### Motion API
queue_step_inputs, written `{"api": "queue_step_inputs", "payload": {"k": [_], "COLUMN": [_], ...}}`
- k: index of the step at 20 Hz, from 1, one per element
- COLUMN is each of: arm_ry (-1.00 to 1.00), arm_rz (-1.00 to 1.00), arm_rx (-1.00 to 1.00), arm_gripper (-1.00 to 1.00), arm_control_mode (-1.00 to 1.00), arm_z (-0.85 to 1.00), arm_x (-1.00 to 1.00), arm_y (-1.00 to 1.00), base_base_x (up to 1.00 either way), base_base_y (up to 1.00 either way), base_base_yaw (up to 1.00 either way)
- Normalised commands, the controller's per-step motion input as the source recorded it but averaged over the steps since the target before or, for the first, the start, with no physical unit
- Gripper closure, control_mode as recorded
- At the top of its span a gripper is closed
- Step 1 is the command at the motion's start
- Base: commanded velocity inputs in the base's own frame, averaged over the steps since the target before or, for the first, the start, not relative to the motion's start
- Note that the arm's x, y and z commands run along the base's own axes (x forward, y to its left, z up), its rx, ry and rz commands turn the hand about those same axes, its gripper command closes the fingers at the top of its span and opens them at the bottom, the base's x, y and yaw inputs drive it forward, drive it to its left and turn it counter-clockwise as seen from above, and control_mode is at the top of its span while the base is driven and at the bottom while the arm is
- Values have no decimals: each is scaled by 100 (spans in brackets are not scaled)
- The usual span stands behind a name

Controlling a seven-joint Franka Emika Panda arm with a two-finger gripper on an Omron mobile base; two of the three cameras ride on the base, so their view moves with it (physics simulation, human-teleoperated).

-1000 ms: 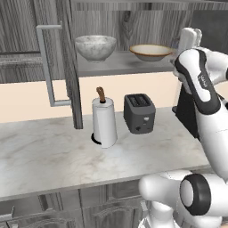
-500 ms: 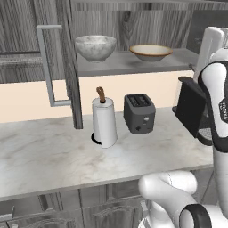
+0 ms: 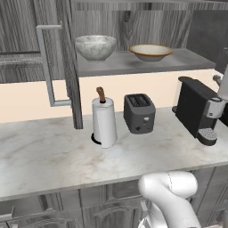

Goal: Open the cabinet. Pick the bowls from the counter and place them in the cabinet. Then close the cabinet.

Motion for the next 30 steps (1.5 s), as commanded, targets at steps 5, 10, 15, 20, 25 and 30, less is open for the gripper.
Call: {"api": "queue_step_inputs", "payload": {"k": [5, 10, 15, 20, 25, 30], "arm_ry": [0, 0, 4, 2, 0, 0], "arm_rz": [-6, -7, -6, -3, -1, 0], "arm_rx": [0, 0, 0, 0, 0, 0], "arm_gripper": [-100, -100, -100, -100, -100, -100], "arm_control_mode": [-100, -100, -100, -100, -100, -100], "arm_z": [3, 0, 0, 0, 0, 0], "arm_x": [-80, -55, -35, -6, -3, -22], "arm_y": [-35, -40, -40, -33, -37, -49], "base_base_x": [0, 0, 0, 0, 0, 0], "base_base_y": [0, 0, 0, 0, 0, 0], "base_base_yaw": [0, 0, 0, 0, 0, 0]}}
